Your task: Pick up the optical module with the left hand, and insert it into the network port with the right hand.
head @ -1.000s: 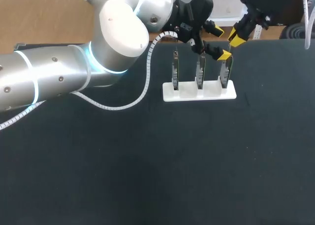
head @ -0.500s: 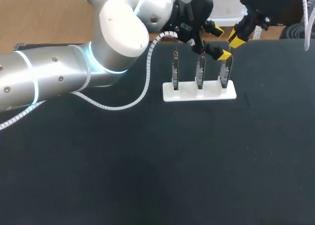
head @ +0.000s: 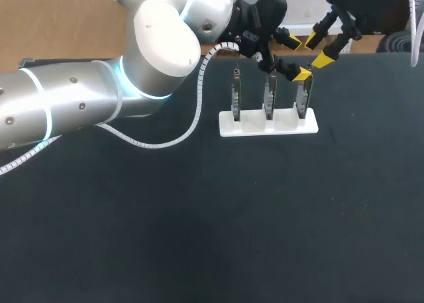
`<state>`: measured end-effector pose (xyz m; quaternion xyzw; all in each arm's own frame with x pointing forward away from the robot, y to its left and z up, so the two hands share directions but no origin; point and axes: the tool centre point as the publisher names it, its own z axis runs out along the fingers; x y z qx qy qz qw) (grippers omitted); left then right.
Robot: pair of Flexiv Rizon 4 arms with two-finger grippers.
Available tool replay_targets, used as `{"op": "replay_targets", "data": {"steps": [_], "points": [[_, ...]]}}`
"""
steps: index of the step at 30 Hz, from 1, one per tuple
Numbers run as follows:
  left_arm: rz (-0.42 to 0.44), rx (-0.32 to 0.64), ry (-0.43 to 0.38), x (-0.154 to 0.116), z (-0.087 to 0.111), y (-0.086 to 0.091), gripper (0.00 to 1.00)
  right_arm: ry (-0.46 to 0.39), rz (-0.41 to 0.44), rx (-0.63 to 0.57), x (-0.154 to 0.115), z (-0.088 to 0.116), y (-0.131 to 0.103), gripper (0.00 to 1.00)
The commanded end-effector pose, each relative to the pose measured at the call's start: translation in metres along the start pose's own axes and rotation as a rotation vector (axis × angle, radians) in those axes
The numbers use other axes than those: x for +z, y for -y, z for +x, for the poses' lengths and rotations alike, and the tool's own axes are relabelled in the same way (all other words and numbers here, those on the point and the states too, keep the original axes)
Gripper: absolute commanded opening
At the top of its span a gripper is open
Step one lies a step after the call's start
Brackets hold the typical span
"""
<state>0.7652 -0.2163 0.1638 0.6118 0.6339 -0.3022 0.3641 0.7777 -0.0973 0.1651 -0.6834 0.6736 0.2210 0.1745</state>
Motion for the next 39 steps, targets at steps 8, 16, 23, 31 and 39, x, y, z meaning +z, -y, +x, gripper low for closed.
{"op": "replay_targets", "data": {"steps": [8, 16, 23, 31, 39], "points": [[-0.002, 0.001, 0.0, -0.001, 0.001, 0.001, 1.0, 0.1, 0.076, 0.023, -0.014, 0.013, -0.015, 1.0], [-0.002, 0.001, 0.0, -0.001, 0.001, 0.001, 1.0, 0.151, 0.107, 0.007, -0.014, 0.02, -0.021, 1.0], [-0.002, 0.001, 0.0, -0.001, 0.001, 0.001, 1.0, 0.161, 0.119, 0.005, -0.015, 0.027, -0.024, 0.3], [-0.002, 0.001, 0.0, -0.001, 0.001, 0.001, 1.0, 0.155, 0.137, 0.0, -0.018, 0.032, -0.023, 0.0], [-0.002, 0.001, 0.0, -0.001, 0.001, 0.001, 1.0, 0.158, 0.136, -0.011, -0.018, 0.033, -0.021, 0.0]]}}
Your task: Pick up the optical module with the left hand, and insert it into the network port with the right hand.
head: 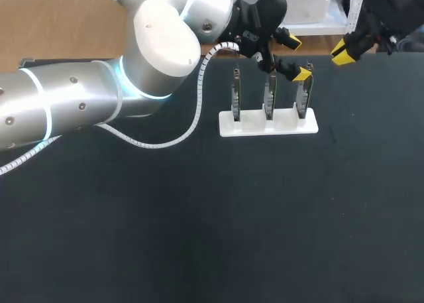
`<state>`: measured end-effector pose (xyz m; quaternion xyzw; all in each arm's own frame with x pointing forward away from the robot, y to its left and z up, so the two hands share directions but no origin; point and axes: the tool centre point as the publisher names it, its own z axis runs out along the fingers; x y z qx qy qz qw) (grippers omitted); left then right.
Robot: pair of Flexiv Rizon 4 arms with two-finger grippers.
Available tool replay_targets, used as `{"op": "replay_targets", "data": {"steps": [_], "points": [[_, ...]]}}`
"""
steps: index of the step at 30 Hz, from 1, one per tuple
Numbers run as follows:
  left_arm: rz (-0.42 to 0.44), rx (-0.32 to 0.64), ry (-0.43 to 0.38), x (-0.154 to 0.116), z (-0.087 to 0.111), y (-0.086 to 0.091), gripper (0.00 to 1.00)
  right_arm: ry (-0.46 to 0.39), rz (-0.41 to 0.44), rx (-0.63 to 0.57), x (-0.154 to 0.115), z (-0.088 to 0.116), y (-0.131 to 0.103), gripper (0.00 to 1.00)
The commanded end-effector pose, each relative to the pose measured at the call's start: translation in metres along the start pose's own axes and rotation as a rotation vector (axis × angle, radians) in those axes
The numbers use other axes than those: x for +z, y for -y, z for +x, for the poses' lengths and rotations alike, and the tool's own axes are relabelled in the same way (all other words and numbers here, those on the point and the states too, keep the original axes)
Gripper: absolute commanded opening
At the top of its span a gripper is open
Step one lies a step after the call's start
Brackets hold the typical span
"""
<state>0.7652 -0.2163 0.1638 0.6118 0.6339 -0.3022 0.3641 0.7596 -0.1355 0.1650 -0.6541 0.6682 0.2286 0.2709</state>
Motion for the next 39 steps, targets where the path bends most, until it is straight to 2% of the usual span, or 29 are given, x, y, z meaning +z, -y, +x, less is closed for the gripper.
{"op": "replay_targets", "data": {"steps": [1, 28, 39], "points": [[-0.002, 0.001, 0.0, -0.001, 0.001, 0.001, 1.0, 0.004, 0.006, -0.005, 0.001, 0.001, -0.002, 0.0], [-0.002, 0.001, 0.0, -0.001, 0.001, 0.001, 1.0, 0.034, -0.061, -0.07, 0.028, -0.025, 0.017, 0.0], [-0.002, 0.001, 0.0, -0.001, 0.001, 0.001, 1.0, 0.034, -0.08, -0.047, 0.036, -0.024, 0.01, 0.0]]}}
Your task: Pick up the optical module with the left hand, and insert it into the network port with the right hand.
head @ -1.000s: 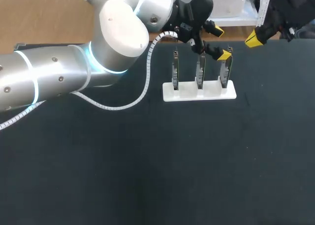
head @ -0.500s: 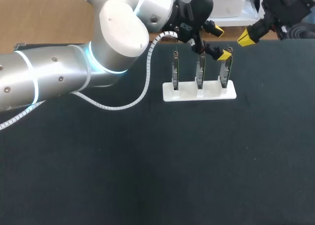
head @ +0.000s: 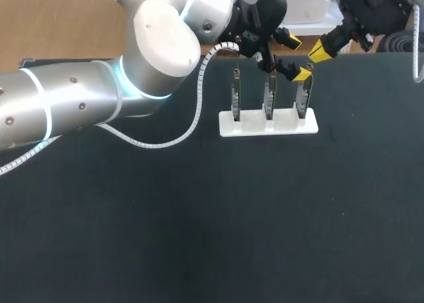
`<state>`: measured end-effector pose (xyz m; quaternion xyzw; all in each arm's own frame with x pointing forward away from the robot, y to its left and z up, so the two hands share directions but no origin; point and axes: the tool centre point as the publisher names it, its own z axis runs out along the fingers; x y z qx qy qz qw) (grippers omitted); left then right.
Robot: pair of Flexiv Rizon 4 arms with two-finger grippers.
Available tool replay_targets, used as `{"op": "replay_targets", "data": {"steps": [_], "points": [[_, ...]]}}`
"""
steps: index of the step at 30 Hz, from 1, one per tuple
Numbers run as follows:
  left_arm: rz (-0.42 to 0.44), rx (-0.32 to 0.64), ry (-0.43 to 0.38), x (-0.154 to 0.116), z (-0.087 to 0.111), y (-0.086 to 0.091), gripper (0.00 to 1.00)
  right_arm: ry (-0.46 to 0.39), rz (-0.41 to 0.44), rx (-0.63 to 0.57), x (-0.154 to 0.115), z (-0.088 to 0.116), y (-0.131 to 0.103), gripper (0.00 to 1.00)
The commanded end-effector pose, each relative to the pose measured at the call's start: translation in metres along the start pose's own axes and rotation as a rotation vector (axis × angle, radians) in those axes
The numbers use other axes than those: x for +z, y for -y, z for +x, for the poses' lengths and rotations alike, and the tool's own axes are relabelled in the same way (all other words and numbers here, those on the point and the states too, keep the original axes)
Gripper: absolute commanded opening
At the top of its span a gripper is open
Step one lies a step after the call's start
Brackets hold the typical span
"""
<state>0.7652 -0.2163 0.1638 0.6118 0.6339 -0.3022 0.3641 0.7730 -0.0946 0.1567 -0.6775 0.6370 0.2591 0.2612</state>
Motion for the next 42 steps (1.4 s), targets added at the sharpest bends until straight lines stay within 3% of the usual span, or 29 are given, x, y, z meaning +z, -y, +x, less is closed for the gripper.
{"op": "replay_targets", "data": {"steps": [1, 42], "points": [[-0.002, 0.001, 0.0, -0.001, 0.0006, 0.0011, 1.0, 0.001, 0.0, 0.007, 0.0023, 0.0009, -0.0023, 0.0], [-0.002, 0.001, 0.0, -0.001, 0.0006, 0.0011, 1.0, 0.0, 0.001, 0.027, 0.006, -0.0011, -0.0003, 0.0]]}}
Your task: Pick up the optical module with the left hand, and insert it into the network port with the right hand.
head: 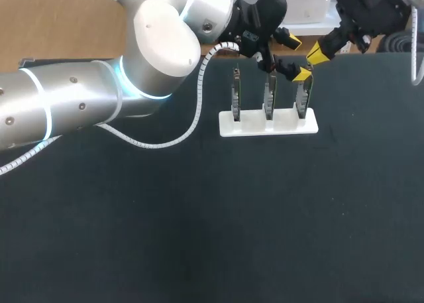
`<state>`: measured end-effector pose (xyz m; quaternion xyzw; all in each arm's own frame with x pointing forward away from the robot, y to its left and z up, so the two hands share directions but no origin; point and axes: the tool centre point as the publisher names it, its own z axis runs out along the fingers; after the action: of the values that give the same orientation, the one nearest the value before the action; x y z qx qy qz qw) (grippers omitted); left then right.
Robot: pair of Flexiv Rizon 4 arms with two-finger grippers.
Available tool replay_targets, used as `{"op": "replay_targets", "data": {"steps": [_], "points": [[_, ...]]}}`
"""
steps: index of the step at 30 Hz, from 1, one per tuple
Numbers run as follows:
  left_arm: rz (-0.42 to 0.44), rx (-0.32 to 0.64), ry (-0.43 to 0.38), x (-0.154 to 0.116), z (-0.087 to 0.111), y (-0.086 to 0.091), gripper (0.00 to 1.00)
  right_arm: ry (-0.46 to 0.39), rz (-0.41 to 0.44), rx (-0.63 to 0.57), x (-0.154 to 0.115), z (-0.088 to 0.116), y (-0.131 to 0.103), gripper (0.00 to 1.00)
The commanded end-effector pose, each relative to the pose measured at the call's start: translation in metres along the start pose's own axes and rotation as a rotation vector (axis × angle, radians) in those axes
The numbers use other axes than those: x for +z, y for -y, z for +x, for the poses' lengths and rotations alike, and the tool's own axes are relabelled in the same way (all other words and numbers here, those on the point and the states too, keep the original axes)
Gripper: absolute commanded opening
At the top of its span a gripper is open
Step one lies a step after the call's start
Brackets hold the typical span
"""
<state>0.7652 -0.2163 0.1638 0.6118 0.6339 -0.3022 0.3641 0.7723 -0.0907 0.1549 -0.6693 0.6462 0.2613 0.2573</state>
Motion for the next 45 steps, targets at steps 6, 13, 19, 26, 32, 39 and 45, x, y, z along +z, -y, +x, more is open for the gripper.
{"op": "replay_targets", "data": {"steps": [6, 13, 19, 26, 32, 39, 45], "points": [[-0.002, 0.001, 0.0, -0.001, 0.0006, 0.0011, 1.0, 0.006, -0.002, 0.004, 0.0037, 0.0013, -0.0009, 0.0], [-0.002, 0.001, 0.0, -0.001, 0.0006, 0.0011, 1.0, 0.006, -0.005, 0.011, 0.0052, 0.0036, -0.002, 0.0], [-0.002, 0.001, 0.0, -0.001, 0.0006, 0.0011, 1.0, 0.009, -0.007, 0.012, 0.0067, 0.0038, -0.0017, 0.0], [-0.002, 0.001, 0.0, -0.001, 0.0006, 0.0011, 1.0, 0.008, -0.008, 0.014, 0.0076, 0.0052, -0.0012, 0.0], [-0.002, 0.001, 0.0, -0.001, 0.0006, 0.0011, 1.0, 0.009, -0.011, 0.017, 0.0085, 0.0065, -0.0012, 0.0], [-0.002, 0.001, 0.0, -0.001, 0.0006, 0.0011, 1.0, 0.009, -0.015, 0.019, 0.0098, 0.0077, -0.0004, 0.0], [-0.002, 0.001, 0.0, -0.001, 0.0006, 0.0011, 1.0, 0.012, -0.017, 0.022, 0.0115, 0.0093, 0.0002, 0.0]]}}
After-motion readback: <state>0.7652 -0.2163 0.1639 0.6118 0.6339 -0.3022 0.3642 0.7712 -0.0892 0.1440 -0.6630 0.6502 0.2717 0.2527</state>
